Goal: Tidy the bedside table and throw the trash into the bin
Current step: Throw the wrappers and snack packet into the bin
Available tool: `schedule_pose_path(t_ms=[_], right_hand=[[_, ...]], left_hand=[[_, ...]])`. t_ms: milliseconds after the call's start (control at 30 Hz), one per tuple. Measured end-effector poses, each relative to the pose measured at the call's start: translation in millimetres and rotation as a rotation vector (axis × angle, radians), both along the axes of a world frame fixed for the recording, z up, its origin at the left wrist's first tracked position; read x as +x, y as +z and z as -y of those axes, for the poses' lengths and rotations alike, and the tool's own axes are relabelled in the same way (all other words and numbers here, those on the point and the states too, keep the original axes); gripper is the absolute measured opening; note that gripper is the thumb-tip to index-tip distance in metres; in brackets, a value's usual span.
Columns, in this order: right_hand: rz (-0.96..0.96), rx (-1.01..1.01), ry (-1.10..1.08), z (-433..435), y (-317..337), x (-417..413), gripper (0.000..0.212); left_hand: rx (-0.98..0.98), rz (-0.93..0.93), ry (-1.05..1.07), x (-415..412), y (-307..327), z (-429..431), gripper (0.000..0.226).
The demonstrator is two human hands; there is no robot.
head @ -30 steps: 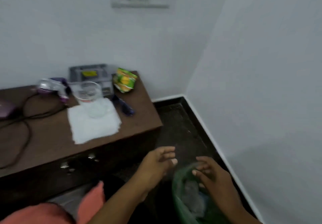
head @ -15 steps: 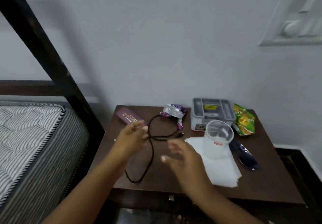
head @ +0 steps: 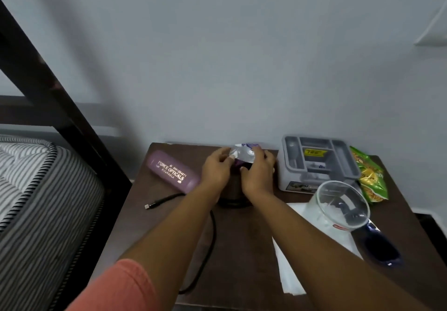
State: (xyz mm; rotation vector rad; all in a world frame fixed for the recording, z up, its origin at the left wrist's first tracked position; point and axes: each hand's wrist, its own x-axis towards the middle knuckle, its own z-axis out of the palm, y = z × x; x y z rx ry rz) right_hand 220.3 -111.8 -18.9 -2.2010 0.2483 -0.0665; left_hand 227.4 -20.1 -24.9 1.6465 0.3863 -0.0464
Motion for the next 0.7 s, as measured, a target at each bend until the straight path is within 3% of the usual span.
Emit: schedule_pose_path(t_ms=[167, 367, 700], right_hand=[[0.078, 0.042, 0.022, -3, 8, 1, 0.036], [0.191, 0.125, 0.078, -10, 48, -30, 0.044], [0.338, 0.208, 0.185, 36, 125, -128, 0.042]], left_hand=[[-0.104, 0.067, 0.007, -8, 4, 5, 0.025], [-0.125, 0.2, 0.11, -42, 47, -5, 0.028], [-0.167, 0.392, 0.094, -153, 134, 30, 0.027]])
